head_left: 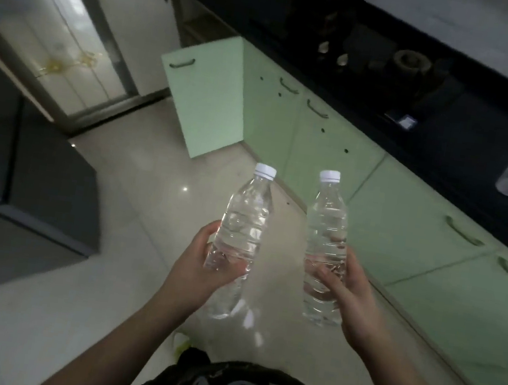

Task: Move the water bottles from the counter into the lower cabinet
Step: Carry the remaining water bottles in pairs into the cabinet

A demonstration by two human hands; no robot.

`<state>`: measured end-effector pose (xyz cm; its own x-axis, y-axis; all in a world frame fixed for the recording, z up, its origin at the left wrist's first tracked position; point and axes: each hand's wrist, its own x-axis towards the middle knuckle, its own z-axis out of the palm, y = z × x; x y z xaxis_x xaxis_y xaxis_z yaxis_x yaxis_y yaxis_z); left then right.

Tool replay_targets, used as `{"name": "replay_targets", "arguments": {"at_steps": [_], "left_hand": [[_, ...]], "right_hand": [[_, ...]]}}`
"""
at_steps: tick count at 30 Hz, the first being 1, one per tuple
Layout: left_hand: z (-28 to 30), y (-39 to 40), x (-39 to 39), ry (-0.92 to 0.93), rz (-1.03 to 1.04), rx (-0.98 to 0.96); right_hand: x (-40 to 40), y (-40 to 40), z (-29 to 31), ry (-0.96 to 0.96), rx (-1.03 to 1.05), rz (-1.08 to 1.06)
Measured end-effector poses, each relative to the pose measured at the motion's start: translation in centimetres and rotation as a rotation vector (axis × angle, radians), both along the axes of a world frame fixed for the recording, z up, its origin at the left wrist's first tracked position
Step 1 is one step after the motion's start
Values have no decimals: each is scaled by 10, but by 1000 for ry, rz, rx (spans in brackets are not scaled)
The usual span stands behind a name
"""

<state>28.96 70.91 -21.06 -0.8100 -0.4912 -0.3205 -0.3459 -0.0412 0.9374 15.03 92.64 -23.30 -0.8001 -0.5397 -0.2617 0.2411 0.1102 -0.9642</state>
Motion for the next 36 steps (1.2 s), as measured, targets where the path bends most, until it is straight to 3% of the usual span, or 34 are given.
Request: {"name": "replay_targets", "arguments": {"at_steps": [9, 15, 26, 36], "left_hand": [[0, -171, 88, -47, 325, -159], [2, -258, 100, -55, 451, -190], [-11, -366, -12, -134, 433, -184], [13, -466, -87, -85, 577, -98]], "right_hand": [[28, -230, 4, 118, 38, 287], [31, -338, 10, 101, 41, 417], [-82, -451, -6, 140, 119, 452], [-185, -554, -18, 117, 230, 461]]}}
